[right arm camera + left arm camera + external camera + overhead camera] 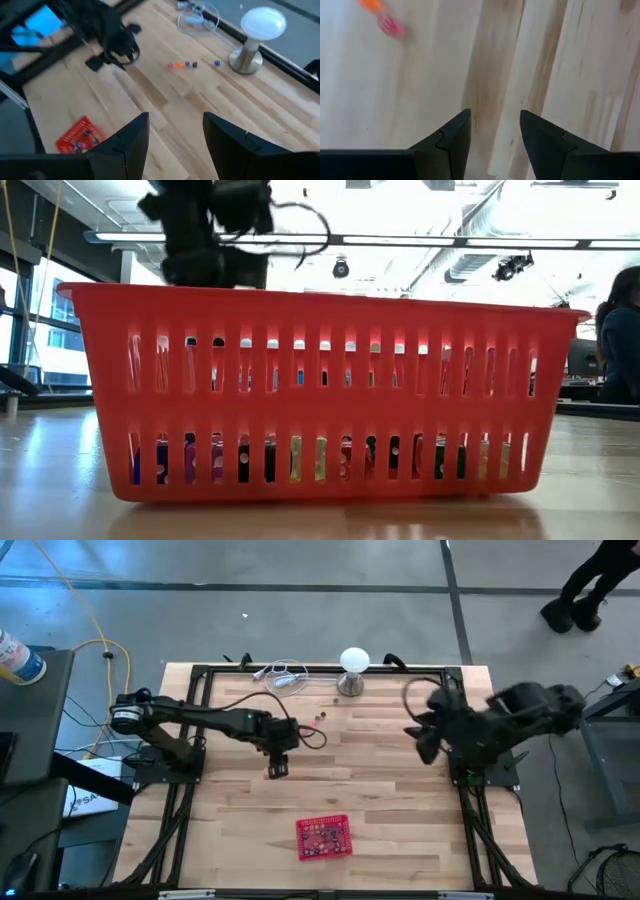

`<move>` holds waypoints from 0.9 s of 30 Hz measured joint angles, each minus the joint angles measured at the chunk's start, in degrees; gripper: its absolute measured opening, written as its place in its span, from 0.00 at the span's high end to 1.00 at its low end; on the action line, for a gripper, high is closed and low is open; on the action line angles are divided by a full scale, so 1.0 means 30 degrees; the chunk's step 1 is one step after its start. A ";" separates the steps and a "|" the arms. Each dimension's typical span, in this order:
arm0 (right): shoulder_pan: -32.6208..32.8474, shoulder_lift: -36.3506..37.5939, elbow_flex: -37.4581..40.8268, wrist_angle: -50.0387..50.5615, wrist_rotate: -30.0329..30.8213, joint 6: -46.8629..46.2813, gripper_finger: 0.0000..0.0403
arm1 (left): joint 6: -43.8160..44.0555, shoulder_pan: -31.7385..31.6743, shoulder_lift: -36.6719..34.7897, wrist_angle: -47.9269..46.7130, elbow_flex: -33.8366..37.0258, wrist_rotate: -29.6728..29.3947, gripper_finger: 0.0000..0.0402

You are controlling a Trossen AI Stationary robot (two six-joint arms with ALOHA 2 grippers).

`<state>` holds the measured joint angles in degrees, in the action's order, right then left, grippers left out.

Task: Pick & Place Dice
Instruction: Put the pink dice into the red bin

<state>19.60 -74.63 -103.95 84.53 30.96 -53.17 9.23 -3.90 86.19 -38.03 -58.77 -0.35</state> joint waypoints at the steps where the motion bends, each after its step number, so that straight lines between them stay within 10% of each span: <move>1: 0.0758 0.0366 0.0235 0.0001 0.0683 -0.0652 0.56 | -0.0122 -0.0176 0.0001 0.0351 0.0473 0.0282 0.59; 7: 0.4427 0.1135 0.1827 -0.0078 0.5741 -0.3151 0.56 | -0.2341 -0.1193 -0.0164 0.1078 0.1583 0.0343 0.59; 17: 0.6190 0.0594 0.4249 -0.1997 0.8735 -0.3692 0.56 | -0.5191 -0.6210 -0.0229 0.2662 0.1569 0.4434 0.59; 27: 0.6802 0.0502 0.5621 -0.2698 0.9180 -0.7406 0.56 | -0.8065 -1.1580 -0.0718 0.2958 0.2195 1.8435 0.59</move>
<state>40.01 -73.12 -87.09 76.43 58.50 -75.39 -14.96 -38.63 84.04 -29.16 -52.18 54.96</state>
